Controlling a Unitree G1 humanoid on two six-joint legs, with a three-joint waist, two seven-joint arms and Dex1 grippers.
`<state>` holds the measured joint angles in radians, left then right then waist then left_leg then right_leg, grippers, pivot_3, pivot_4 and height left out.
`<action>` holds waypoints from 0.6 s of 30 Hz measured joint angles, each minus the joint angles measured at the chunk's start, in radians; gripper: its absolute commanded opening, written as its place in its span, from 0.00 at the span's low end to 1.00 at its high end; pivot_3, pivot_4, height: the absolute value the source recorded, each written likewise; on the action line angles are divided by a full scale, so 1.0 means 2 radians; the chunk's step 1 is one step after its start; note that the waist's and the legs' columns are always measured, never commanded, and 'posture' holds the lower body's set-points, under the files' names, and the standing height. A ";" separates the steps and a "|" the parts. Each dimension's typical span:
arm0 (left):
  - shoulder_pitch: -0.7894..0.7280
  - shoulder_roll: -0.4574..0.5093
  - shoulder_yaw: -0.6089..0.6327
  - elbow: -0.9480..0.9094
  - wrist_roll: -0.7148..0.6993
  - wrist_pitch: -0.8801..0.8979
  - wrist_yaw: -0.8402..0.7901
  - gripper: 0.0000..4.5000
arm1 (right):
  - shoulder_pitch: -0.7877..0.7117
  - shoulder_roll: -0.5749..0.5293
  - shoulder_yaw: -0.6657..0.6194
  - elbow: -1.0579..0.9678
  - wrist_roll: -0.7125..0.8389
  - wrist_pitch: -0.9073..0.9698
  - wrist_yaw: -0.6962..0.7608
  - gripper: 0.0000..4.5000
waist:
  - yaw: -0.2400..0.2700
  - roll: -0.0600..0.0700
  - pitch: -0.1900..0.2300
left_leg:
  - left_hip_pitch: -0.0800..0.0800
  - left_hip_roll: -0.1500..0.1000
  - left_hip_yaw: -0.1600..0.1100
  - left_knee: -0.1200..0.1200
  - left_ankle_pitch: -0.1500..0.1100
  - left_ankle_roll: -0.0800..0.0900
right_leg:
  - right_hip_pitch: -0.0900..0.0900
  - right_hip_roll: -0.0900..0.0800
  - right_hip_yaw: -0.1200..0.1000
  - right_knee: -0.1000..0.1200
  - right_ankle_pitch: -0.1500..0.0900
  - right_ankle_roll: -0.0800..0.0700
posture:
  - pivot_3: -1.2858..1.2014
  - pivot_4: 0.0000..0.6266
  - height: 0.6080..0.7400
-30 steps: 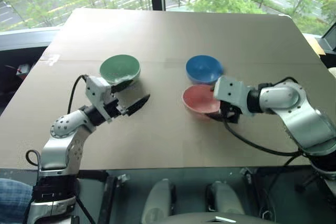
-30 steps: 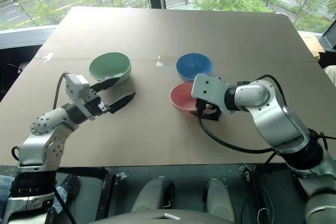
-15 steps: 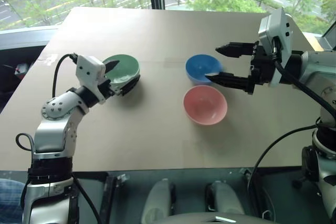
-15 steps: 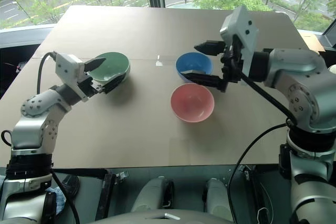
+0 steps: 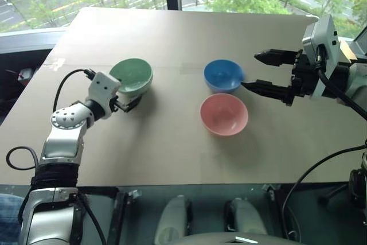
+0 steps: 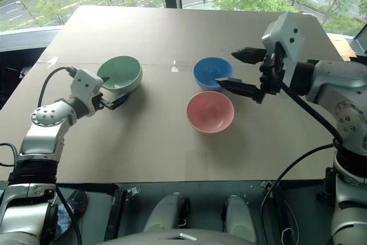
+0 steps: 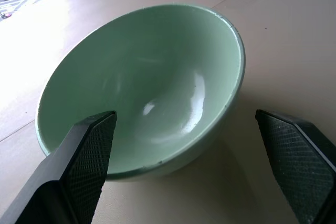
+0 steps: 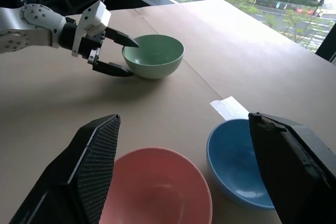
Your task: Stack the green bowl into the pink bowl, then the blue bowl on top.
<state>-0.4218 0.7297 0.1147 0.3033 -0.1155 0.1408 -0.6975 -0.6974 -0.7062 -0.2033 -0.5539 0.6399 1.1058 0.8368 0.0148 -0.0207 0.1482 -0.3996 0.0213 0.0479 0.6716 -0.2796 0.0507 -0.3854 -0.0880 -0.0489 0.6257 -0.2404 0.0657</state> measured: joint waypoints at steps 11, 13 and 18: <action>-0.086 -0.001 -0.055 0.129 0.049 -0.074 -0.029 0.74 | 0.005 -0.015 0.011 0.002 0.006 -0.021 -0.032 0.92 | -0.001 0.000 0.000 | 0.000 0.000 0.000 0.000 0.000 0.000 | -0.001 0.000 0.000 0.000 0.000 0.000 | 0.52 0.24 1.00; -0.092 -0.001 -0.059 0.137 0.052 -0.083 -0.036 0.54 | 0.007 -0.016 0.013 0.002 0.007 -0.022 -0.036 0.92 | -0.001 0.000 0.000 | 0.000 0.000 0.000 0.000 0.000 0.000 | -0.001 0.000 0.000 0.000 0.000 0.000 | 0.52 0.24 1.00; -0.104 -0.001 -0.063 0.169 0.063 -0.108 -0.048 0.08 | 0.008 -0.018 0.014 0.002 0.017 -0.022 -0.052 0.92 | -0.001 0.000 0.000 | -0.001 0.000 0.000 0.000 0.000 0.000 | -0.001 0.000 0.000 0.000 0.000 0.000 | 0.52 0.24 1.00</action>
<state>-0.6302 0.7271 -0.0120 0.6408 0.0111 -0.0758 -0.7932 -0.6815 -0.7419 -0.1746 -0.5492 0.6738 1.0623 0.7334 0.0131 -0.0209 0.1482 -0.4011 0.0211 0.0488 0.6717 -0.2796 0.0509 -0.3872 -0.0876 -0.0488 0.6261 -0.2404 0.0658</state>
